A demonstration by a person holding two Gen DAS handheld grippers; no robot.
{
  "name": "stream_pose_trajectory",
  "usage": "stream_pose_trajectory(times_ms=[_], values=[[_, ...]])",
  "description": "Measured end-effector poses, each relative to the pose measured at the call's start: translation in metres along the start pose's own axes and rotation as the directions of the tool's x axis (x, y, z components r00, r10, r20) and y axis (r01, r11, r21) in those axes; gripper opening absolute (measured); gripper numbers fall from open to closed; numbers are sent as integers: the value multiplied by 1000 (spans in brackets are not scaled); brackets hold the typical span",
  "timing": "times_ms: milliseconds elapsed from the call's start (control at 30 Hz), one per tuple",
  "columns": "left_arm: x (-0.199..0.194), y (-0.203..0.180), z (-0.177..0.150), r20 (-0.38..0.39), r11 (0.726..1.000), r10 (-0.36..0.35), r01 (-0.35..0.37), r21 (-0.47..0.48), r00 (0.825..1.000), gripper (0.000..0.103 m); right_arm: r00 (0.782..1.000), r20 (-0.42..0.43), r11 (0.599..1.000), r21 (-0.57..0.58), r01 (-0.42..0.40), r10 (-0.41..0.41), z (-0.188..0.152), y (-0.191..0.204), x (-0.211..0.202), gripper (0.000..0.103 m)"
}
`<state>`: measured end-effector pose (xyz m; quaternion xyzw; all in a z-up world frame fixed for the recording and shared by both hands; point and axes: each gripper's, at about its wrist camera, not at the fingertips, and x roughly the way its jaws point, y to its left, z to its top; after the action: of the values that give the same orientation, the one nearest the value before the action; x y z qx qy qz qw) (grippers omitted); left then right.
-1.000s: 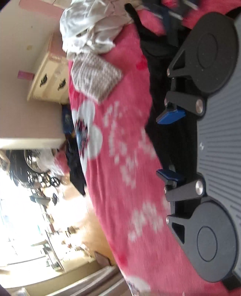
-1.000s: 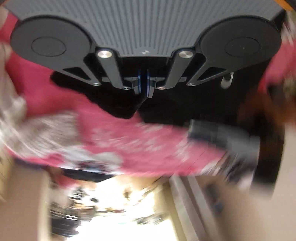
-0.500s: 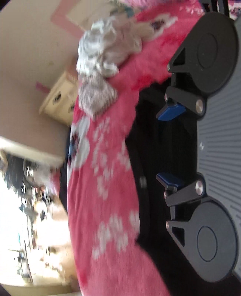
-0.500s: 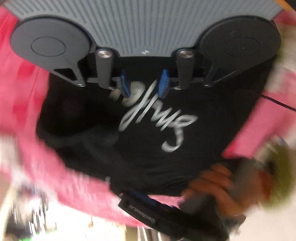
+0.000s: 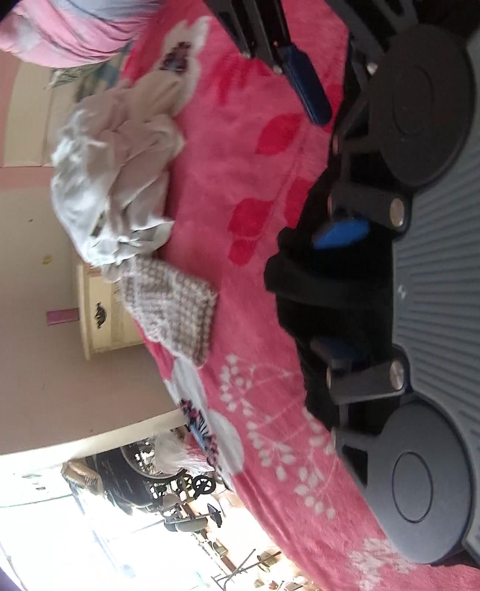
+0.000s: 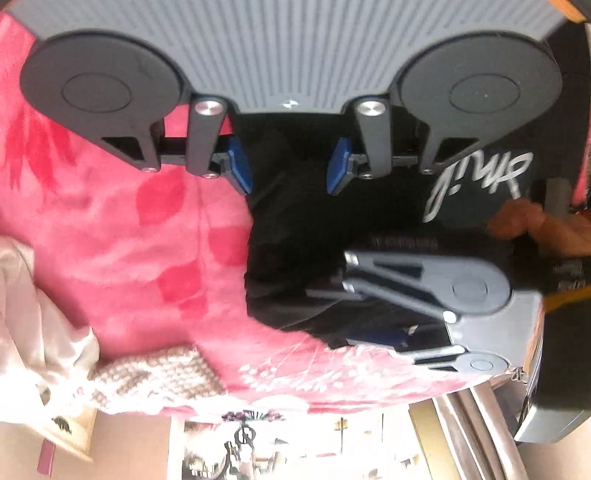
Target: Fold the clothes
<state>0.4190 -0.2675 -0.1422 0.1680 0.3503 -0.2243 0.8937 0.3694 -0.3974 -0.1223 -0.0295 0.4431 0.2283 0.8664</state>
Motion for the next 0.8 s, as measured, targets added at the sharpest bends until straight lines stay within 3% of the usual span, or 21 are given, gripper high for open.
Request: stream_pose_trajectory(times_ms=[33, 100, 167, 233, 300, 367, 433, 467, 500, 533, 567, 633, 733, 800], values=[[3, 9, -2, -12, 999, -15, 14, -51, 1000, 7, 1000, -9, 1000, -16, -7, 7, -3, 1, 6, 43], [9, 31, -6, -28, 984, -55, 50, -173, 998, 4, 1000, -26, 998, -65, -9, 7, -10, 3, 16, 41], [15, 63, -13, -33, 933, -117, 98, -347, 993, 3, 1000, -8, 994, -113, -2, 1, -19, 6, 20, 41], [21, 94, -24, -25, 841, -183, 143, -521, 983, 3, 1000, 17, 990, -144, -2, 5, -25, 9, 19, 41], [27, 123, -37, -9, 724, -236, 170, -669, 972, 3, 999, 32, 987, -160, -9, 14, -29, 9, 19, 41], [28, 145, -48, 28, 623, -256, 187, -759, 966, 2, 999, 45, 986, -166, -17, 25, -32, 9, 19, 42], [25, 163, -57, 66, 541, -250, 196, -818, 966, 3, 998, 57, 984, -177, -6, 17, -35, 9, 21, 42], [22, 170, -59, 84, 514, -241, 201, -834, 967, 3, 998, 67, 983, -183, -6, 19, -37, 10, 22, 42], [17, 174, -58, 93, 514, -218, 195, -835, 971, 4, 997, 76, 982, -187, -7, 22, -39, 10, 22, 43], [10, 174, -53, 100, 545, -187, 188, -817, 977, 8, 996, 85, 982, -190, -9, 26, -40, 10, 21, 43], [2, 171, -45, 111, 595, -163, 188, -781, 980, 12, 995, 94, 981, -193, -10, 29, -42, 10, 20, 43], [-9, 153, -26, 115, 712, -142, 182, -678, 983, 31, 994, 102, 979, -201, -12, 33, -43, 10, 19, 43], [-14, 106, 8, 82, 895, -100, 126, -429, 992, 48, 993, 111, 976, -217, -12, 37, -45, 10, 20, 43], [-7, 69, 27, 39, 969, -67, 74, -238, 997, 51, 993, 116, 973, -230, -7, 35, -45, 11, 22, 43]])
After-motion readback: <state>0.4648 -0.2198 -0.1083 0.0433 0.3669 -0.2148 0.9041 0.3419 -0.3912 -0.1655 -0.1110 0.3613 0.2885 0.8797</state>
